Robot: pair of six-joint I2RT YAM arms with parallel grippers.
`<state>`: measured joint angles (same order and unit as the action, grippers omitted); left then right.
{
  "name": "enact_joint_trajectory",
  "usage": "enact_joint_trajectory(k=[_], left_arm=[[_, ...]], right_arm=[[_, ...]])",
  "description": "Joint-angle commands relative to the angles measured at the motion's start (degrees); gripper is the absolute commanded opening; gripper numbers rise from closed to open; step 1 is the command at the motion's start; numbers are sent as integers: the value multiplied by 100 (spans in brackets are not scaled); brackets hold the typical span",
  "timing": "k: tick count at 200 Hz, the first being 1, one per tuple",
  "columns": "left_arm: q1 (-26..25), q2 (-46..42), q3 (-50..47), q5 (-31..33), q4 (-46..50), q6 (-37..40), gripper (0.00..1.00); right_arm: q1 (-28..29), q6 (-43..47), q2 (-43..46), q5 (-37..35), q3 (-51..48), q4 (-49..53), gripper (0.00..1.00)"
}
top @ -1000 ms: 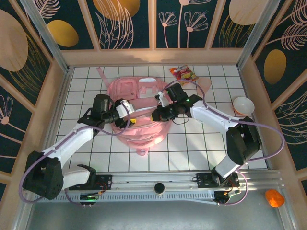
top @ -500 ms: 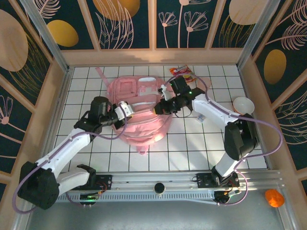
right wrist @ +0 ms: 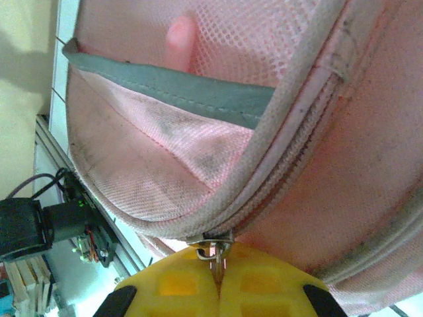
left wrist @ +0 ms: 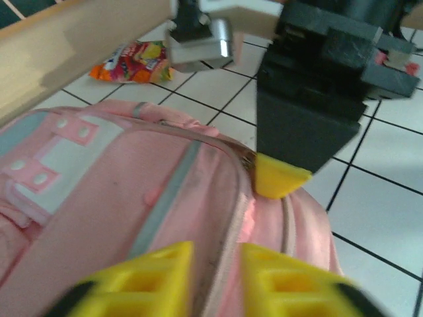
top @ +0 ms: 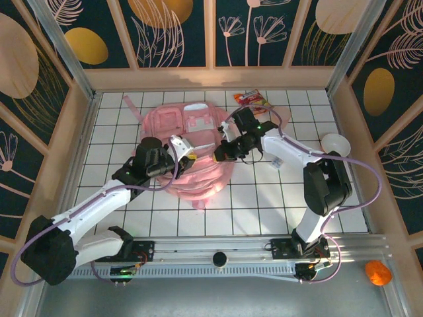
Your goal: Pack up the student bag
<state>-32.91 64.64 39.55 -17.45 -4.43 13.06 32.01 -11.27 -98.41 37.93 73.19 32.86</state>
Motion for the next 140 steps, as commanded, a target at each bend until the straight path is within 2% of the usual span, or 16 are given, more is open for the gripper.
enact_joint_trajectory(k=[1, 20, 32, 61, 81, 90, 105, 123, 140], left_arm=[[11, 23, 46, 147, 139, 696, 55], [11, 217, 112, 164, 655, 1594, 77], [16, 417, 276, 249, 994, 1948, 85], [108, 785, 339, 777, 867, 2218, 87], [354, 997, 380, 751, 605, 2091, 85], [458, 1038, 394, 669, 479, 1984, 78], [511, 1075, 413, 586, 391, 1937, 58], [511, 1074, 543, 331, 656, 1946, 43], [505, 984, 650, 28, 1046, 1865, 19]], right_arm=[[-31, 171, 263, -8, -50, 44, 0], [-31, 287, 230, 38, 49, 156, 0], [-30, 335, 227, 71, 81, 207, 0], [-33, 406, 251, 141, 98, 257, 0], [-29, 471, 258, 179, 108, 337, 0], [-29, 509, 268, 179, 108, 379, 0], [-32, 559, 279, 155, 121, 437, 0], [-215, 596, 295, 111, 127, 409, 0], [-286, 549, 282, 100, 131, 266, 0]])
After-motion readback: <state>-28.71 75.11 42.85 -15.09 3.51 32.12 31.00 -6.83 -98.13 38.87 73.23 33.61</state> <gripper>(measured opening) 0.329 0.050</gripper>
